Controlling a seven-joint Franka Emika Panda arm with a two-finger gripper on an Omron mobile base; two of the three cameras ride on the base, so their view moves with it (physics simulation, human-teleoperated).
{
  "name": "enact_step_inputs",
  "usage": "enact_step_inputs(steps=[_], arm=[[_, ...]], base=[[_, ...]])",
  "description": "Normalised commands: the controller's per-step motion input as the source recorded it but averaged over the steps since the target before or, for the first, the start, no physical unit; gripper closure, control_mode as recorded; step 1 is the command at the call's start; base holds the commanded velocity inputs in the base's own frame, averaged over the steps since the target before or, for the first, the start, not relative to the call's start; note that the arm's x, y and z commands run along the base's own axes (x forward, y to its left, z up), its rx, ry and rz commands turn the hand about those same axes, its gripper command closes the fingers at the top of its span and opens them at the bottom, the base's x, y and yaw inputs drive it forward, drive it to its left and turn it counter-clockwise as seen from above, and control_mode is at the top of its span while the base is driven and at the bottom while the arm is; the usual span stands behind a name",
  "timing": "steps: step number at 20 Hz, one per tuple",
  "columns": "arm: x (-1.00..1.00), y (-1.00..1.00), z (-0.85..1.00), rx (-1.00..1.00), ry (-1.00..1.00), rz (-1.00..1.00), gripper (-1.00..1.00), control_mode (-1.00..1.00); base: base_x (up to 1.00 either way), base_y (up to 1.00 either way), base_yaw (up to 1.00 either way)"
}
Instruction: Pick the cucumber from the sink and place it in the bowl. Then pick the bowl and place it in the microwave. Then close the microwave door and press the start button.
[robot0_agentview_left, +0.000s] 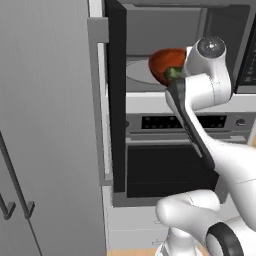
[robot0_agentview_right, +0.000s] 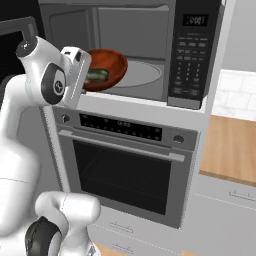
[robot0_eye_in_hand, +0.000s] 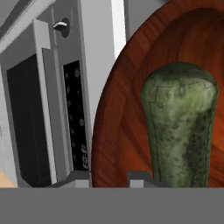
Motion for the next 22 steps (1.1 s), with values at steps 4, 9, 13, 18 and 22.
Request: enact_step_inputs(steps=[4,9,13,18,22], arm=[[0.73,-0.06,0.02,0.0,0.0,0.0,1.0,-1.0],[0.63,-0.06,0.0,0.0,0.01,0.0,1.0,-1.0],[0.41,-0.05,-0.01,0.0,0.04,0.0,1.0,-1.0],[0.22,-0.02,-0.06,0.0,0.02,0.0,1.0,-1.0],[0.17,-0.13,-0.11,0.0,0.0,0.0,1.0,-1.0]], base=[[0.0,0.0,0.0],[0.0,0.0,0.0],[0.0,0.0,0.0],[0.0,0.0,0.0],[0.0,0.0,0.0]])
